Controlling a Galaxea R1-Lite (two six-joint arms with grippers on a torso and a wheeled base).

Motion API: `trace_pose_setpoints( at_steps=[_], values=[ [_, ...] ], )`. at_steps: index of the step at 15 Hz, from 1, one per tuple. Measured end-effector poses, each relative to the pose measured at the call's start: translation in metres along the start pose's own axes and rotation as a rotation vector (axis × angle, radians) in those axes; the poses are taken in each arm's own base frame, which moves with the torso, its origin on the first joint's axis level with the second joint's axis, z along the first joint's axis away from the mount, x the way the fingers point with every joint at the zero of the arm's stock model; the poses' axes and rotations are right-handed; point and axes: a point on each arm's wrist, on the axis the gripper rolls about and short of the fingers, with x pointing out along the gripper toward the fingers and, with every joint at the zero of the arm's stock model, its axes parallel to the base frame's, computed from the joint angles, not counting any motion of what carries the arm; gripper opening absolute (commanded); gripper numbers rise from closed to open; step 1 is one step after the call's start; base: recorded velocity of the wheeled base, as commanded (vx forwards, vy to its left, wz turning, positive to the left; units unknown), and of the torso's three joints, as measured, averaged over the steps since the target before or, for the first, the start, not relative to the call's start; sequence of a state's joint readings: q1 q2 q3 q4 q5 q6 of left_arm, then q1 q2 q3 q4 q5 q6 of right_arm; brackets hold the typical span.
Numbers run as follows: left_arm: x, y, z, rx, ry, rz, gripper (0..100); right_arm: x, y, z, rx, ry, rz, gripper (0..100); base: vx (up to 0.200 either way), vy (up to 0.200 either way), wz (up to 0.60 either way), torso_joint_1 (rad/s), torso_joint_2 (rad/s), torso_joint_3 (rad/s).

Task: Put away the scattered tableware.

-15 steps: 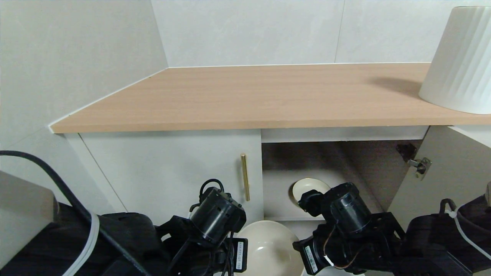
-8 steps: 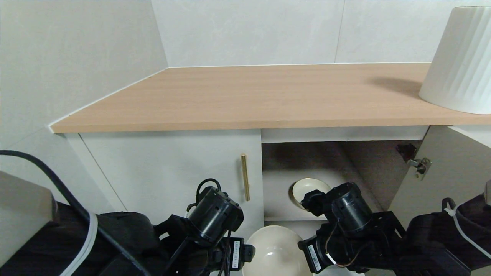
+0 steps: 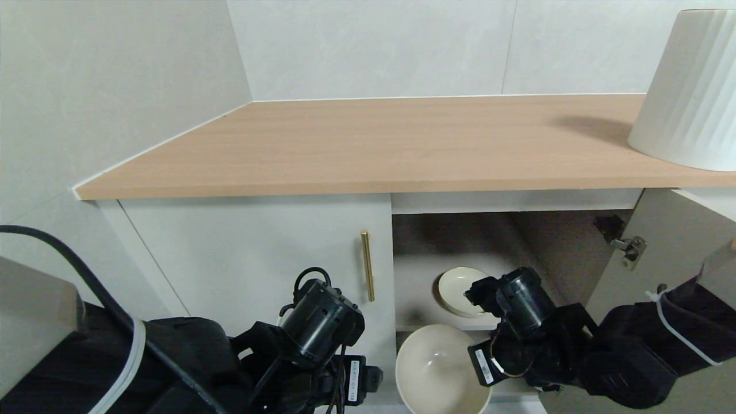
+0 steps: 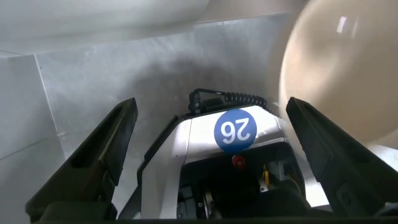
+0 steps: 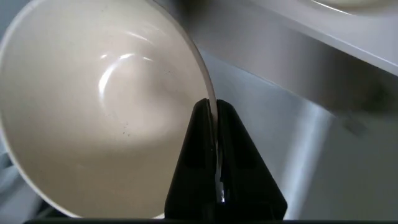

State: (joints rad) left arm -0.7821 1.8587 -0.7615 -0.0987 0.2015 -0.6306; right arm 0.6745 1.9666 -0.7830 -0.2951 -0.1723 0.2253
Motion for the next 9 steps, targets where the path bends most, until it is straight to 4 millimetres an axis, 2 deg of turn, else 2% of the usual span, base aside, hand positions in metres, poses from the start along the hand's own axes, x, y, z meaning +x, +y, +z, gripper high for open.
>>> trace_pose_setpoints(
  at_steps=[4,9],
  values=[
    [-0.001,0.0,0.0,-0.001,-0.002,-0.002,100,0.021,-0.025,0.018,0.13,0.004,-0.081,0,0.0,0.0,0.0,0.0,0.0,0.0],
    [-0.001,0.0,0.0,-0.001,-0.006,0.001,100,0.039,-0.048,0.049,0.41,-0.146,-0.11,0,0.0,0.0,0.0,0.0,0.0,0.0]
  ],
)
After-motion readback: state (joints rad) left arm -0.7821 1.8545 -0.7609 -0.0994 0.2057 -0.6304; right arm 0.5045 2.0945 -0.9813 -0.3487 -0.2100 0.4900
